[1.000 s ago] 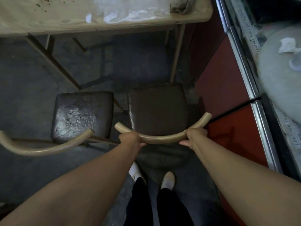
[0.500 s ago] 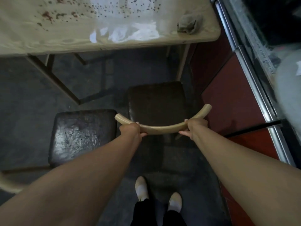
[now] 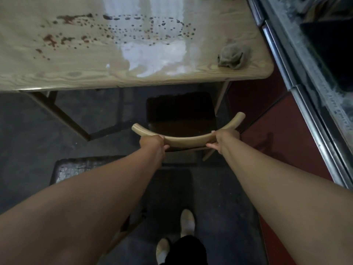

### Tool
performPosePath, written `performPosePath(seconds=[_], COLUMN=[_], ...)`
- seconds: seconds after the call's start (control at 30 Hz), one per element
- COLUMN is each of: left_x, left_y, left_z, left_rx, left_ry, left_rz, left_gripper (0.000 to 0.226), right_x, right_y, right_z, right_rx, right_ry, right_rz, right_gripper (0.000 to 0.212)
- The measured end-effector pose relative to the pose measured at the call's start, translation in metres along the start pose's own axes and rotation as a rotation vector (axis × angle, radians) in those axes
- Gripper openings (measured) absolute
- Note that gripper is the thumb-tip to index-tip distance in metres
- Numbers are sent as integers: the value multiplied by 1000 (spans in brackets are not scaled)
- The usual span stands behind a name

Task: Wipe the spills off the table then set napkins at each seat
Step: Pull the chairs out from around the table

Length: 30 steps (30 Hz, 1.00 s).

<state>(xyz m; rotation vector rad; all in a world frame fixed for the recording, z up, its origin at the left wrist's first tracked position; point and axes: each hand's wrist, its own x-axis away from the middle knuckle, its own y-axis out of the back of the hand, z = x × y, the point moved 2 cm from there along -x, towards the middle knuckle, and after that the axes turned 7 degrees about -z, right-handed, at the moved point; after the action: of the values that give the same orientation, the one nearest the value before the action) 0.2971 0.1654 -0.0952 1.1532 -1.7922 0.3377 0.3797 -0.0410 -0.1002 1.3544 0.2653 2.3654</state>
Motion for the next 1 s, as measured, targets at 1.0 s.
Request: performPosePath(seconds=[1.0], left_x=[-52], left_y=[-86], left_z=[-117], left_rx=[-79], left_ry=[-47], left_rz=[117], left_gripper=[48], right_x=[-16], right_y=[-92], right_z=[114], right_rx=[-31], right_ry=[24], right_rz=[35], right_gripper=[61])
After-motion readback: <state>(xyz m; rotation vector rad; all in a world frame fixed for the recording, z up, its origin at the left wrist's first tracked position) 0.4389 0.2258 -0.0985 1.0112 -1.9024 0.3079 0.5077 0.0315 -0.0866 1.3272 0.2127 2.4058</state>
